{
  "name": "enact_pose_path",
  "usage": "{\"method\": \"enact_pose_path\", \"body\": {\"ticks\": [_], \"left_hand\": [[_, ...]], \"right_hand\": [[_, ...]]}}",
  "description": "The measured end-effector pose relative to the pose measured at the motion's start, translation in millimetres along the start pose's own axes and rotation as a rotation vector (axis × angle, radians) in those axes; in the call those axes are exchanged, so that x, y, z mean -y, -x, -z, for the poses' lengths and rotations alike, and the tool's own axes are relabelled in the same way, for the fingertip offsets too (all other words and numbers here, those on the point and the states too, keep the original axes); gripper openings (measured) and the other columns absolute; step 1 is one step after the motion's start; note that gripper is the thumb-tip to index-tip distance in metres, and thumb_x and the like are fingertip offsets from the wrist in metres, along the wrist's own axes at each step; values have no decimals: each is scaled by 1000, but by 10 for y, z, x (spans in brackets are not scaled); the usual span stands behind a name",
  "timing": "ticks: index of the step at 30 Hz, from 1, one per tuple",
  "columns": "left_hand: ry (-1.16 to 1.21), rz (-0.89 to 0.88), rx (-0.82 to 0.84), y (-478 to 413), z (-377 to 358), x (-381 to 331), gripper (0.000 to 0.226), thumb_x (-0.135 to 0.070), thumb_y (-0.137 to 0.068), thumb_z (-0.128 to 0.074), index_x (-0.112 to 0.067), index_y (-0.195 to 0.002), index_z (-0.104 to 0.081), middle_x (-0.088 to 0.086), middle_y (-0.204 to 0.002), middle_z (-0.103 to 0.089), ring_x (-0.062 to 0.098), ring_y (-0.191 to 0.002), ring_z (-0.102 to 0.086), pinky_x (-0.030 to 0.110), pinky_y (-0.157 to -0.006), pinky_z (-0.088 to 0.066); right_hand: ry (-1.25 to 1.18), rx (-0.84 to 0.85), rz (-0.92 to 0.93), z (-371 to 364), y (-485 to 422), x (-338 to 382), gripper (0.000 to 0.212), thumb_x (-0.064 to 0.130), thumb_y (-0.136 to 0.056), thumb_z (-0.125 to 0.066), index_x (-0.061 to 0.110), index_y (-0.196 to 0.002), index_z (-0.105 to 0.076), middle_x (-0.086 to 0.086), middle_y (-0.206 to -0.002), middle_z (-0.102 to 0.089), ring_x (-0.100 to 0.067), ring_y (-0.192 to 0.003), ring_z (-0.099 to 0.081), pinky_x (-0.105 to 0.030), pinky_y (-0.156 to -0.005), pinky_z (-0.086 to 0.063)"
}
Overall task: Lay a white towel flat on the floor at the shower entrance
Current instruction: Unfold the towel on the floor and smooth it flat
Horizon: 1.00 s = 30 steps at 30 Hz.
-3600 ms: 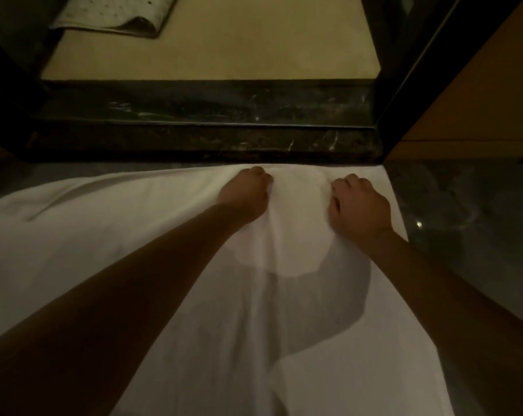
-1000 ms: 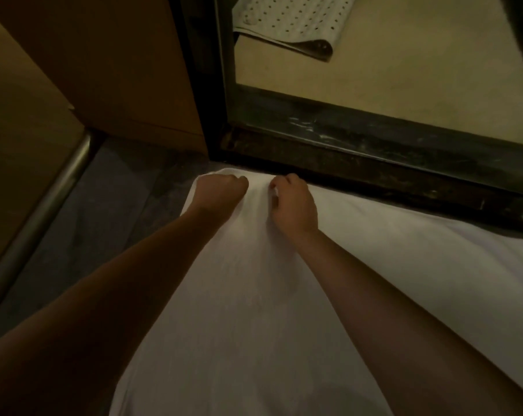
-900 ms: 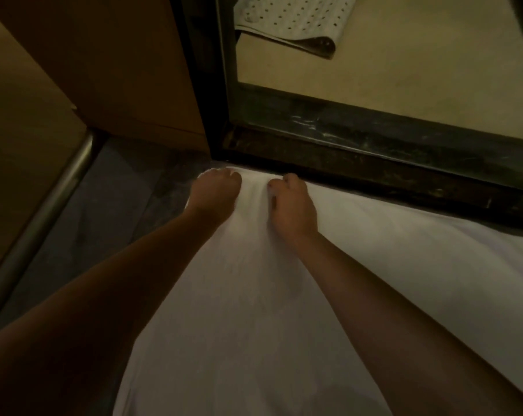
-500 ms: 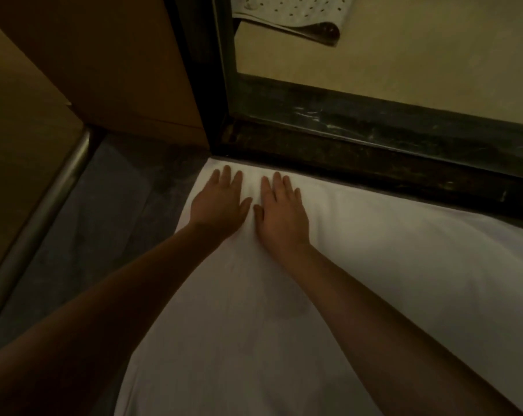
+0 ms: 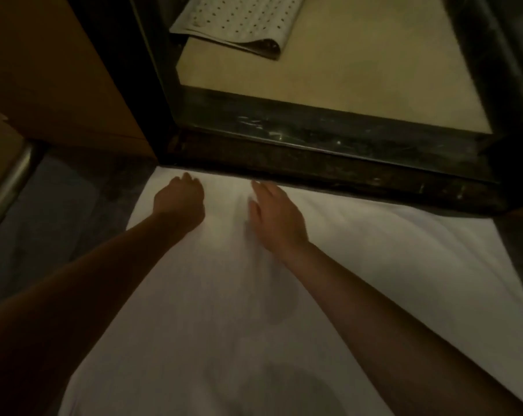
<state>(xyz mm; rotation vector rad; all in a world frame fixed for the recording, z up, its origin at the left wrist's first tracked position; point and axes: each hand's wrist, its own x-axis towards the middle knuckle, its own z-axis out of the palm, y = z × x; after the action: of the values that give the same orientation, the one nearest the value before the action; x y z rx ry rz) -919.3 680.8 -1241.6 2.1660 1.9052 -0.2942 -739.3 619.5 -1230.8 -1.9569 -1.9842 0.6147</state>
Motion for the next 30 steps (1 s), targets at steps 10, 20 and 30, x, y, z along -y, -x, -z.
{"method": "enact_pose_path", "body": {"ticks": [10, 20, 30], "left_hand": [[135, -502, -93, 438, -54, -2164, 36, -21, -94, -44, -16, -130, -48, 7, -127, -52, 23, -112, -51, 36, -89, -45], [138, -644, -22, 591, -214, -3652, 42, -29, -95, -45, -20, -136, -43, 3, -136, -48, 22, -119, -47, 38, -94, -44], [18, -625, -95, 637, -280, -4360, 38, -25, -95, -46, -21, -133, -47, 6, -144, -40, 24, -128, -41, 41, -101, -40]], "right_hand": [[264, -149, -326, 955, 861, -1868, 40, 27, -100, -34, 12, -135, -47, -9, -137, -50, -24, -124, -46, -37, -100, -40], [176, -136, -579, 1562, 1210, -3073, 36, 22, -101, -33, 7, -126, -54, -20, -131, -52, -34, -119, -48, -39, -95, -39], [481, 73, -464, 1563, 1200, -3272, 40, 22, -94, -50, 13, -132, -43, -13, -137, -42, -27, -123, -45, -40, -98, -39]]}}
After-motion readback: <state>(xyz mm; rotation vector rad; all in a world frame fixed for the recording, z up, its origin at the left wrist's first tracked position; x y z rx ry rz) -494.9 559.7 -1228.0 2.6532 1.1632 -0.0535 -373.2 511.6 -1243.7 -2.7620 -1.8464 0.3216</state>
